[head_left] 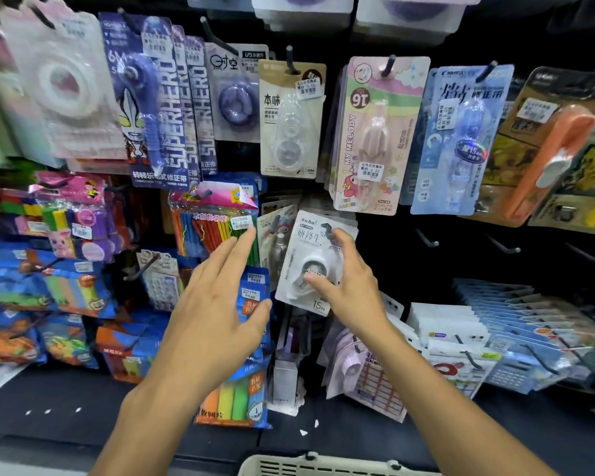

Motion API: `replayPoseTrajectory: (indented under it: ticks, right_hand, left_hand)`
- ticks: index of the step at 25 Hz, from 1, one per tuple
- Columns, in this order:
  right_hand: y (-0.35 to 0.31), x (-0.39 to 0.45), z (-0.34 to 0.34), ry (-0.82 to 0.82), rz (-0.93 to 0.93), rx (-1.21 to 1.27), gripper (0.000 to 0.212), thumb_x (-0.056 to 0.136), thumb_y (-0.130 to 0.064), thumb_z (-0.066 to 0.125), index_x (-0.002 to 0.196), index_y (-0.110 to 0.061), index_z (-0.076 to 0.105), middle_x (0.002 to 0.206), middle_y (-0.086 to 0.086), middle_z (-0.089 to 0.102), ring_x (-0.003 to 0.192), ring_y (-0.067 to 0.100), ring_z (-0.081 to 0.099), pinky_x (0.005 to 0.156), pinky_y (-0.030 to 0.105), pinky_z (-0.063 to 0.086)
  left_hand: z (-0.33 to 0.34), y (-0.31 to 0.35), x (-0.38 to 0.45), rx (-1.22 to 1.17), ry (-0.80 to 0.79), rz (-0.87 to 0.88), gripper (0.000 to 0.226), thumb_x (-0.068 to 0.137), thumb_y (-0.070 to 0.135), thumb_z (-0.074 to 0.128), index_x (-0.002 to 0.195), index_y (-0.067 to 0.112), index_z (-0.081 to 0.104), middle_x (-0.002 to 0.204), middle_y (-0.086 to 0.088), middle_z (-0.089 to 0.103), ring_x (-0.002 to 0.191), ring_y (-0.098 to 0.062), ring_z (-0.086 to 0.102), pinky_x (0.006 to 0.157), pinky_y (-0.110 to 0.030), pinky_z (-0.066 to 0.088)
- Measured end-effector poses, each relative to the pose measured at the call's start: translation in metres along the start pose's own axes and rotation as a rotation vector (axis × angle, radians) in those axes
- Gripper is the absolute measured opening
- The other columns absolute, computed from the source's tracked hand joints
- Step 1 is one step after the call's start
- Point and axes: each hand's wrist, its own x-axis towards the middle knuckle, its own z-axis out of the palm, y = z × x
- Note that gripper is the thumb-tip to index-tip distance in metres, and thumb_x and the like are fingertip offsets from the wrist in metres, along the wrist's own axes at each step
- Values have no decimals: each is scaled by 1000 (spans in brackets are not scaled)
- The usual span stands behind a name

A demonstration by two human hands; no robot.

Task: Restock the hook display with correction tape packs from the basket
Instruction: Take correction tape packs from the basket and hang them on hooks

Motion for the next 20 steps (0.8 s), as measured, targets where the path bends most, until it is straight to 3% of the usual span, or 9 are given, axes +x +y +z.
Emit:
replayPoseTrajectory:
  ticks: [3,5,8,10,11,13,16,18,20]
  right_hand:
    - [8,-7,-6,10,23,42,72,90,-31,70,149,-48,33,143,-7,49,121,6,50,89,18,39]
    - [10,-16,-11,7,17,-34,71,94,-28,67,152,-48,32,129,1,50,106,16,56,85,26,45]
    - [23,-67,-14,109,-16,-113,63,96,-24,63,153,-33,38,145,3,40,128,19,47,105,31,39]
    - [56,-133,-5,71,89,-77,51,98,-23,61,146,-30,45,144,-1,47,126,16,52,103,30,41]
    - [77,-171,1,-51,181,-80,44,98,-21,60,140,-27,50,136,0,56,117,17,60,98,30,46]
    - [114,-249,14,-519,362,-232,37,98,-19,59,134,-23,56,124,2,67,109,23,66,91,32,50]
    - [152,-344,34,-1154,282,-554,63,93,-15,59,151,-24,36,146,8,50,131,28,49,107,38,41]
    - [161,-384,49,-1223,153,-612,89,84,-4,64,156,-27,16,159,13,29,143,34,33,118,51,28]
    - [163,-400,66,-1161,29,-672,103,83,2,64,157,-27,0,167,14,8,152,40,17,121,59,14]
  left_hand:
    - [1,-7,-6,-5,-29,-1,83,94,40,62,156,49,7,163,21,17,149,-8,20,118,-35,28]
    - [6,-11,-14,16,-102,-19,81,94,42,61,156,47,9,163,21,18,149,-9,20,117,-35,28]
    - [26,-14,-30,131,-391,-46,78,95,45,60,158,39,15,163,12,24,148,-16,27,115,-36,31]
    - [53,-22,-46,232,-647,-57,75,94,44,61,157,35,22,161,3,34,146,-22,34,115,-37,35]
    - [71,-26,-56,271,-779,-49,73,93,43,63,156,33,27,157,-1,40,143,-24,39,113,-37,38]
    - [108,-31,-84,275,-989,-33,66,92,40,65,151,30,38,148,-3,50,135,-27,49,105,-32,43]
    - [157,-50,-140,317,-1223,-33,63,95,36,63,152,30,38,150,-2,50,133,-25,50,98,-27,40]
    - [173,-66,-173,430,-1419,-73,67,95,33,63,155,35,32,158,1,41,139,-24,44,108,-33,40]
    - [176,-78,-183,463,-1504,-138,67,95,34,63,154,36,32,158,1,39,140,-23,43,111,-37,41]
